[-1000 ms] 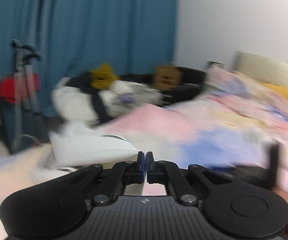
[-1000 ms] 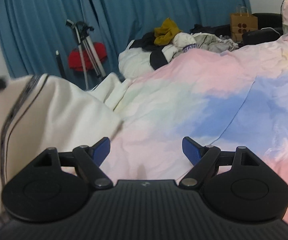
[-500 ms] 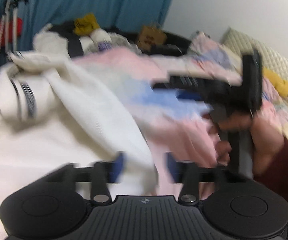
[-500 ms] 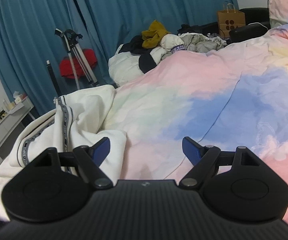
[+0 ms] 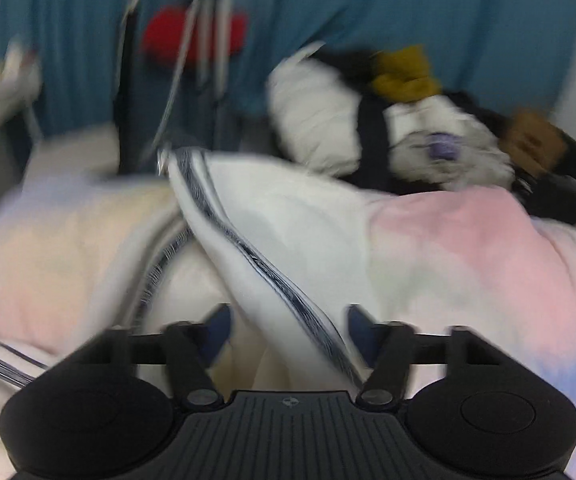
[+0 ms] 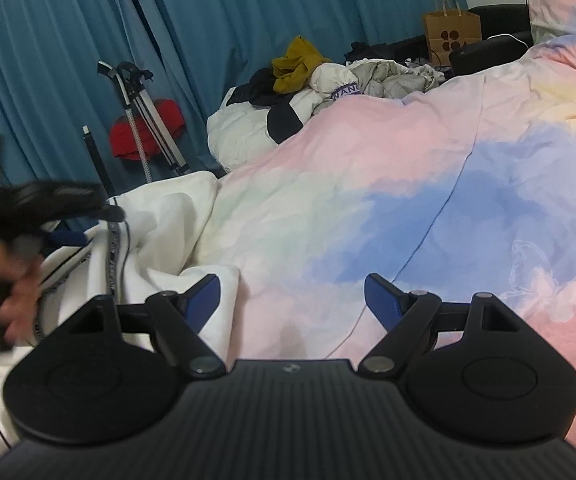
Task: Fold clothes
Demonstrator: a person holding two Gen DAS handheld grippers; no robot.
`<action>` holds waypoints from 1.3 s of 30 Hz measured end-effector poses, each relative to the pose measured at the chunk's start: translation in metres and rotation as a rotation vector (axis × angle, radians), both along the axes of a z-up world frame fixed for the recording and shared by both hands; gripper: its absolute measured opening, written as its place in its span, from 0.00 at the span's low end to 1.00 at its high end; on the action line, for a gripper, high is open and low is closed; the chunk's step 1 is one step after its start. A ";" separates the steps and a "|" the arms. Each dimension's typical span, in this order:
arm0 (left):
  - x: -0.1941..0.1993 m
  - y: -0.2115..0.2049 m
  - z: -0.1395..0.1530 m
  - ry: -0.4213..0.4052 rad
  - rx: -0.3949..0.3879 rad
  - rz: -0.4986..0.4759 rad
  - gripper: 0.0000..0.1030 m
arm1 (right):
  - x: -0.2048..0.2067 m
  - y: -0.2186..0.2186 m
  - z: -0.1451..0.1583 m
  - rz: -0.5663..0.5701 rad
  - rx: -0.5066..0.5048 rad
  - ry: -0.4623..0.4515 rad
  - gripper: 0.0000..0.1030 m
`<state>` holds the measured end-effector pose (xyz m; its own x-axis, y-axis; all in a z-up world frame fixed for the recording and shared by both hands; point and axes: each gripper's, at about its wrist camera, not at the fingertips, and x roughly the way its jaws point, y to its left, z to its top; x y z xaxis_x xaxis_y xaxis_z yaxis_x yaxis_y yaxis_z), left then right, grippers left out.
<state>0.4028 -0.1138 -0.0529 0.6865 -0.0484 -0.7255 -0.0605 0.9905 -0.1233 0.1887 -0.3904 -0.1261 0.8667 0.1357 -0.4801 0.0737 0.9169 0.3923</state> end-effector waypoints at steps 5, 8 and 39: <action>0.039 -0.032 -0.005 -0.046 0.045 -0.052 0.05 | 0.014 -0.009 -0.013 -0.024 0.008 0.017 0.78; 0.020 -0.091 0.020 -0.177 0.100 -0.254 0.05 | 0.015 -0.023 -0.015 -0.084 0.052 0.026 0.78; -0.270 -0.012 0.002 -0.106 0.162 -0.535 0.77 | -0.010 -0.093 -0.009 -0.170 0.280 0.047 0.80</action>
<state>0.1324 -0.1257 -0.0514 0.6663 -0.3034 -0.6812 0.4593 0.8866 0.0544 0.1784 -0.4839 -0.1350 0.8658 0.1236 -0.4849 0.2405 0.7469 0.6199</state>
